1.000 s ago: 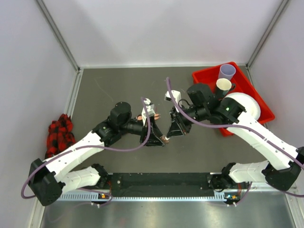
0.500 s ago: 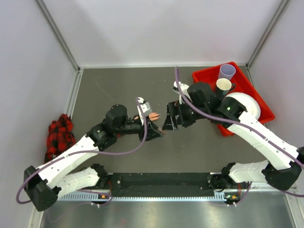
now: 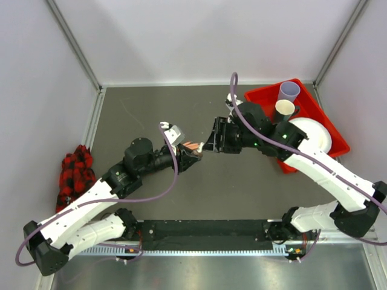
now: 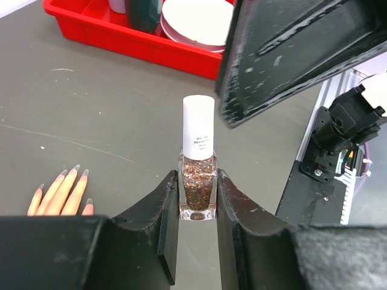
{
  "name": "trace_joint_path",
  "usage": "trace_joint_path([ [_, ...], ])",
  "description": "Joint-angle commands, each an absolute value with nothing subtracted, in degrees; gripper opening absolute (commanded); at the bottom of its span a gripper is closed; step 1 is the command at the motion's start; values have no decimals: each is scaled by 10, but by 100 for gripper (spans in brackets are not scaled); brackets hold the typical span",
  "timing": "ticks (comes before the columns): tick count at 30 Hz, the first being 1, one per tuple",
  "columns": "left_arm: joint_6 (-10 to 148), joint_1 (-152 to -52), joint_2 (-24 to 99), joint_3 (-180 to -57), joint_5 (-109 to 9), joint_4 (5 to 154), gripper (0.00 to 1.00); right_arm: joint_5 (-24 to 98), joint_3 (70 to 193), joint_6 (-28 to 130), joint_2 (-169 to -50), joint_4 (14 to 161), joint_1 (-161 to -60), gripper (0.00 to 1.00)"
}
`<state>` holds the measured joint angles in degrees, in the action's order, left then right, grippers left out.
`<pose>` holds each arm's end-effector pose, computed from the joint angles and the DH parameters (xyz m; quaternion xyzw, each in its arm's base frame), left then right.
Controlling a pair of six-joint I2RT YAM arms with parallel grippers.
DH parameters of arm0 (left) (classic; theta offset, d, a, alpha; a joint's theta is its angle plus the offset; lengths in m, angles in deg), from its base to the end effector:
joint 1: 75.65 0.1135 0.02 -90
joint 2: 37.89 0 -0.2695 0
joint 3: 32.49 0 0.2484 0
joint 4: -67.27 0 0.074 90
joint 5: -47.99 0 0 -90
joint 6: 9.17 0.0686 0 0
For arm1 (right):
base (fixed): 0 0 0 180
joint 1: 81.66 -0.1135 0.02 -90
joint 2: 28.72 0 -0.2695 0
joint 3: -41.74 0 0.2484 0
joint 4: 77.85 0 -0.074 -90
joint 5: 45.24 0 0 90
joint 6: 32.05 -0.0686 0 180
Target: Paint the nails
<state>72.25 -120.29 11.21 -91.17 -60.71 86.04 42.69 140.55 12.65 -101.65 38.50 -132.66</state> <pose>0.1451 -0.1742 0.3363 0.3327 0.6819 -0.3971 0.5164 0.1724 0.2169 0.3922 -0.0526 0.8963 0.3387 0.2815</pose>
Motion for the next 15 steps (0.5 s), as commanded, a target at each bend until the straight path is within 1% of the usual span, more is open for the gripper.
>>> trace_joint_path([
  [1,727,-1207,99,-909,-591,829,0,444,1443,115,-1038,421,-1348,53],
  [4,726,-1208,100,-910,-591,830,0,446,1454,121,-1051,423,-1357,52],
  [5,726,-1210,101,-911,-591,831,0,446,1455,123,-1060,422,-1358,51],
  [6,726,-1209,101,-912,-591,832,0,446,1458,124,-1062,421,-1358,47],
  [8,728,-1210,102,-915,-592,835,0,446,1458,126,-1069,424,-1358,44],
  [9,730,-1210,102,-916,-592,837,0,446,1460,127,-1072,424,-1358,39],
  [15,737,-1214,103,-922,-589,854,0,446,1478,146,-1091,409,-1358,27],
])
